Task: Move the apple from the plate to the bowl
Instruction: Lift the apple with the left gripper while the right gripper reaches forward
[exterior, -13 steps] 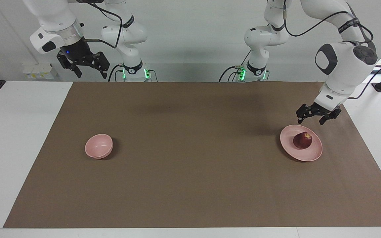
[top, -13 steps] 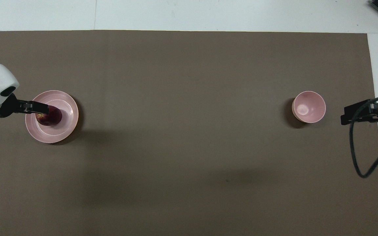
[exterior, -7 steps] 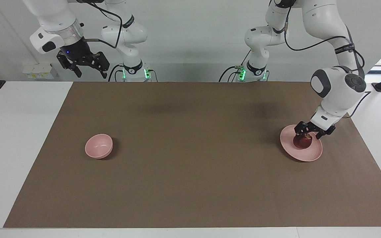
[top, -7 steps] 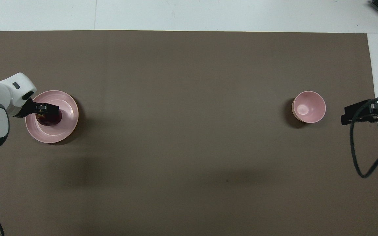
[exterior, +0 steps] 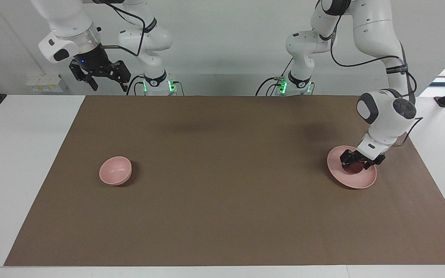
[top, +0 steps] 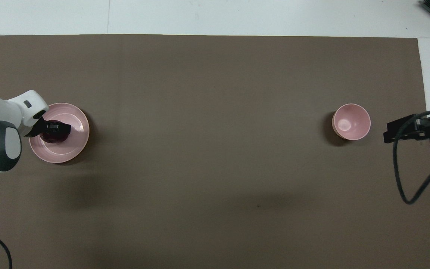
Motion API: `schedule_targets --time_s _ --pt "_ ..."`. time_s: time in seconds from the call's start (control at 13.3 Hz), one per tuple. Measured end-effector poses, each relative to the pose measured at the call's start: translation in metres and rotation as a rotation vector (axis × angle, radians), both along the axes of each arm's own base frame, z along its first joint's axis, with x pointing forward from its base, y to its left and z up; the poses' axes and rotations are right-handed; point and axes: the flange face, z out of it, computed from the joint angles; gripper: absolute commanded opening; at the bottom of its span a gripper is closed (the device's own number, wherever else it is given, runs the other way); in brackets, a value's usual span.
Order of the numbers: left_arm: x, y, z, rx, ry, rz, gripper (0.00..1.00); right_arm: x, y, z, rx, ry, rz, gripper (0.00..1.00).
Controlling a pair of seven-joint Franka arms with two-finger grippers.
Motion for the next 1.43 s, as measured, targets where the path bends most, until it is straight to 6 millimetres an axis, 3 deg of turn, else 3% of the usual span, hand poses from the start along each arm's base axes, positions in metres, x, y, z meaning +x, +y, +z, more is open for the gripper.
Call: schedule_targets --time_s 0.3,0.75,0.98,1.13,1.43 --pt "0.003 0.005 0.011 -0.005 0.044 -0.001 0.00 0.000 -0.001 -0.002 0.005 0.003 0.055 1.00" --pt "0.040 0.008 0.080 -0.004 0.000 -0.002 0.00 -0.001 -0.003 -0.004 0.007 0.000 0.061 1.00" --pt "0.053 0.003 0.102 -0.020 0.045 0.042 0.00 0.007 0.002 -0.006 0.048 -0.055 0.088 1.00" --pt "0.052 -0.015 0.115 -0.053 0.086 0.085 0.00 0.013 0.004 -0.013 0.102 -0.089 0.102 1.00" --pt "0.030 -0.084 0.166 -0.100 0.195 0.192 0.00 0.024 -0.009 -0.045 0.322 -0.104 0.054 1.00"
